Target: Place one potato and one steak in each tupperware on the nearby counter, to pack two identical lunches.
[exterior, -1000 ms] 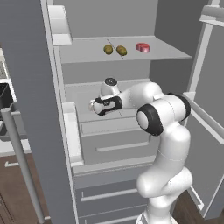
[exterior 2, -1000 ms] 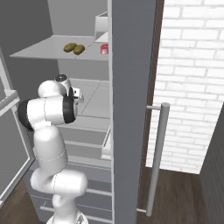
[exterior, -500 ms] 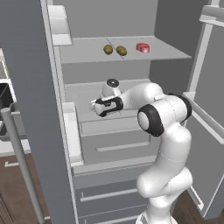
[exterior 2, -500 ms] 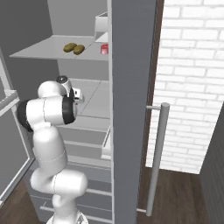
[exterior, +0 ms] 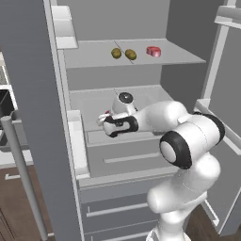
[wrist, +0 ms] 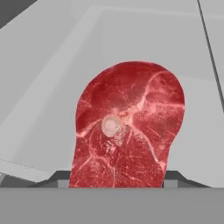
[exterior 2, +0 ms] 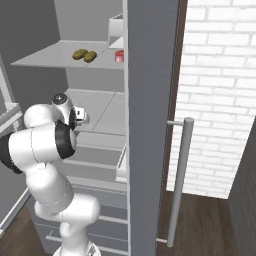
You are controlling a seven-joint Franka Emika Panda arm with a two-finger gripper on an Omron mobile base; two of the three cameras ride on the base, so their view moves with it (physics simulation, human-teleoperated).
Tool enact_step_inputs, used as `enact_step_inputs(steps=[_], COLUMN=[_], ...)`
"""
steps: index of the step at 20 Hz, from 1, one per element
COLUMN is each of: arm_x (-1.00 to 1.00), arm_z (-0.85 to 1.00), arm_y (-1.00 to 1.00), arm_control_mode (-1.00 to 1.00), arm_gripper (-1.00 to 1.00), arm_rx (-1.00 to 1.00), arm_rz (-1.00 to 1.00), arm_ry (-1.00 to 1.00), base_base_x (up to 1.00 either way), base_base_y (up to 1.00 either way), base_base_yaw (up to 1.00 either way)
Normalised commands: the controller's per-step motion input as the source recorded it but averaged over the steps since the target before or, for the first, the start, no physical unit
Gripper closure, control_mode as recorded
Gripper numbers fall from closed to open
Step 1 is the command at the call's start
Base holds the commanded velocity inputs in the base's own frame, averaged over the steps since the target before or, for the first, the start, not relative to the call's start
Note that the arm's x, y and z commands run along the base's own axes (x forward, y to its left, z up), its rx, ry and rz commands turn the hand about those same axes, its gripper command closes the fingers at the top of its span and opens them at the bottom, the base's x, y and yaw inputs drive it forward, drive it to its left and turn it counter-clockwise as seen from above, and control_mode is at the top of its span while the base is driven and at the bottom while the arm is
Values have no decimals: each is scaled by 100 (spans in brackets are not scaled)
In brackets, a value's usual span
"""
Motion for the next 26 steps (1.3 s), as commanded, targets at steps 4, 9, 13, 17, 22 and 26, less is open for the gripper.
enact_step_inputs(steps=[4, 9, 13, 17, 22, 26], arm_x=[-90, -100, -88, -79, -94, -100], arm_z=[78, 97, 96, 92, 77, 69], arm_y=[-2, -21, -32, -32, -10, 0], arm_control_mode=[-100, -100, -100, -100, -100, -100], arm_gripper=[100, 100, 100, 100, 100, 100], arm_rx=[5, 0, 0, -1, -3, 0], arm_rz=[1, 5, 12, 5, 0, -1], arm_ry=[-5, -4, 0, 0, 0, 2], base_base_x=[0, 0, 0, 0, 0, 0], base_base_y=[0, 0, 0, 0, 0, 0], base_base_yaw=[0, 0, 0, 0, 0, 0])
